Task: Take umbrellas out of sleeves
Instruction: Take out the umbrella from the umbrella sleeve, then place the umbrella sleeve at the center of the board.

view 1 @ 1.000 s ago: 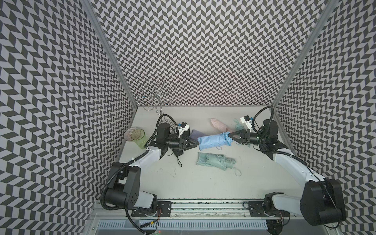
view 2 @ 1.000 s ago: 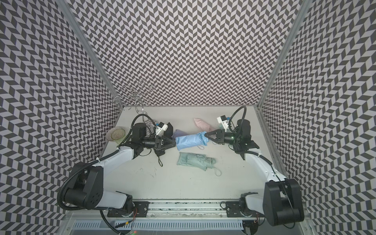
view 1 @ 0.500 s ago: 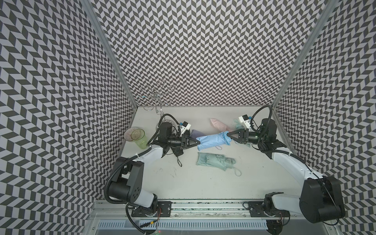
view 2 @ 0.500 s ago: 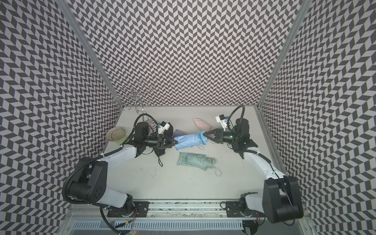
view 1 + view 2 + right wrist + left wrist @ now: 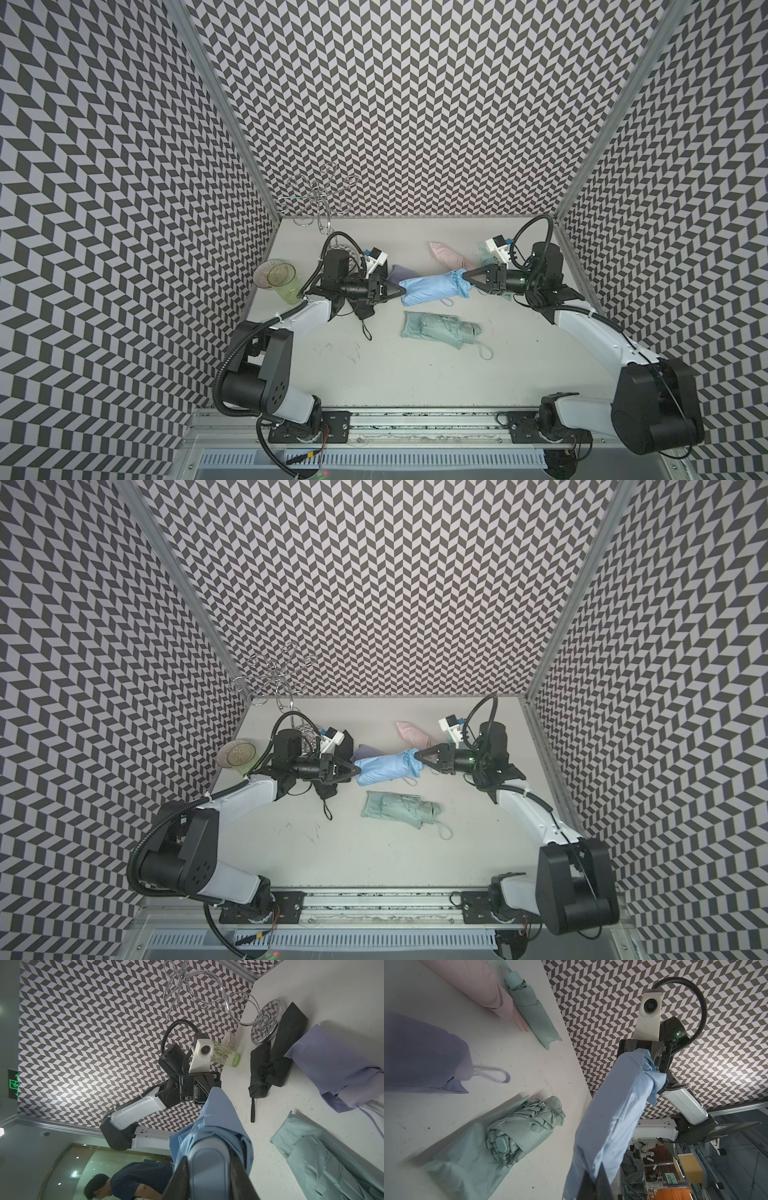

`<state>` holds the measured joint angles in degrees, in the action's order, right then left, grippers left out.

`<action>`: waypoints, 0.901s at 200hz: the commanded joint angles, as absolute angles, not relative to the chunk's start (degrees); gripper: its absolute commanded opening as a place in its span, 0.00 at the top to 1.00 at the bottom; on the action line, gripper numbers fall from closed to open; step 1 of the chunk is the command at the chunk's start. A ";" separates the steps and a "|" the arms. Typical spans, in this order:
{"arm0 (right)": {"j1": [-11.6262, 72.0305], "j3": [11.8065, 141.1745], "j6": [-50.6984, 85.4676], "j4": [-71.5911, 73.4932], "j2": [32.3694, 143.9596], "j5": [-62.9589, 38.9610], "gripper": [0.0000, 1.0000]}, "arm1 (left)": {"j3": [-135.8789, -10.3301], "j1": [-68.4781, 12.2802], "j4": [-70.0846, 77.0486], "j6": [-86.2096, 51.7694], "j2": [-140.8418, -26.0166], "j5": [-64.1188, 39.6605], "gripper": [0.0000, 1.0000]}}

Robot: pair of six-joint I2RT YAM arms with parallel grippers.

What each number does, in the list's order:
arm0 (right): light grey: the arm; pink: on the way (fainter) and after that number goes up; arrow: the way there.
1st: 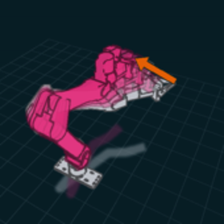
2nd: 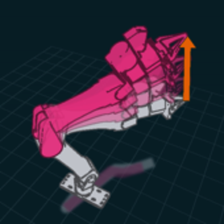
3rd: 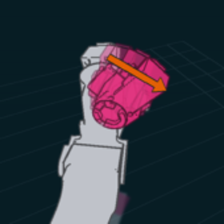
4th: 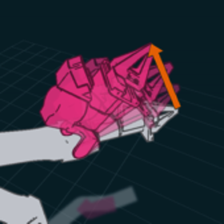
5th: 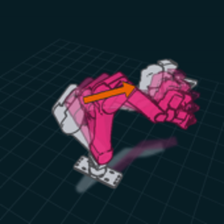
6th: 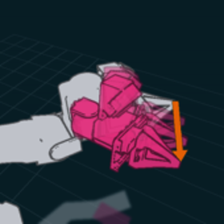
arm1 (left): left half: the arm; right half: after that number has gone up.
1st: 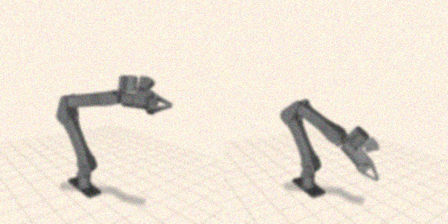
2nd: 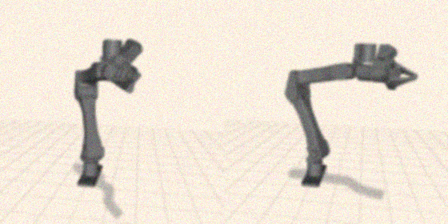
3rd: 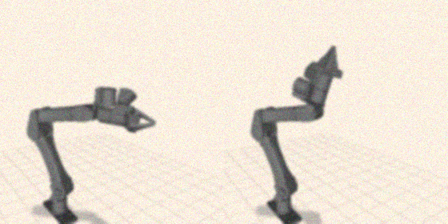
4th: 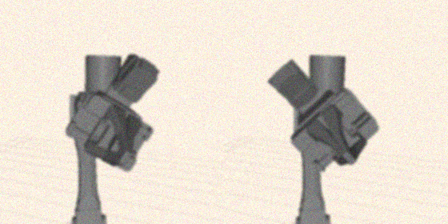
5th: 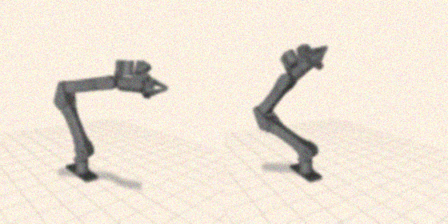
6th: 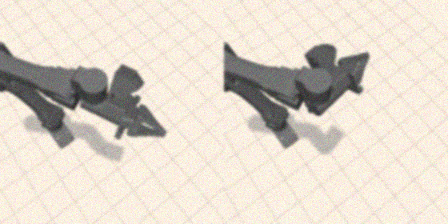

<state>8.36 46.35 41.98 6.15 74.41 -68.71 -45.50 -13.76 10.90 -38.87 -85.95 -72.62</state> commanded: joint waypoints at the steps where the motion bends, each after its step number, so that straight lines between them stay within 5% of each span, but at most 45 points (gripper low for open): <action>1: 7.50 49.28 39.62 6.08 74.74 -68.91 0.95 | -48.19 -11.69 6.42 -35.03 -86.15 -70.44 1.00; 95: 5.15 51.23 35.08 -0.82 73.61 -66.63 0.96 | -46.66 -5.33 1.17 -32.71 -83.84 -65.21 1.00; 180: 0.94 52.29 35.42 -1.20 71.59 -65.45 0.97 | -51.20 -2.31 -16.08 -22.90 -82.57 -49.82 1.00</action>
<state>2.90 49.32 35.83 -4.54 73.97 -64.29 -49.56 -1.83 -11.33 -26.61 -83.53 -53.95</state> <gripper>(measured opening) 0.272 0.044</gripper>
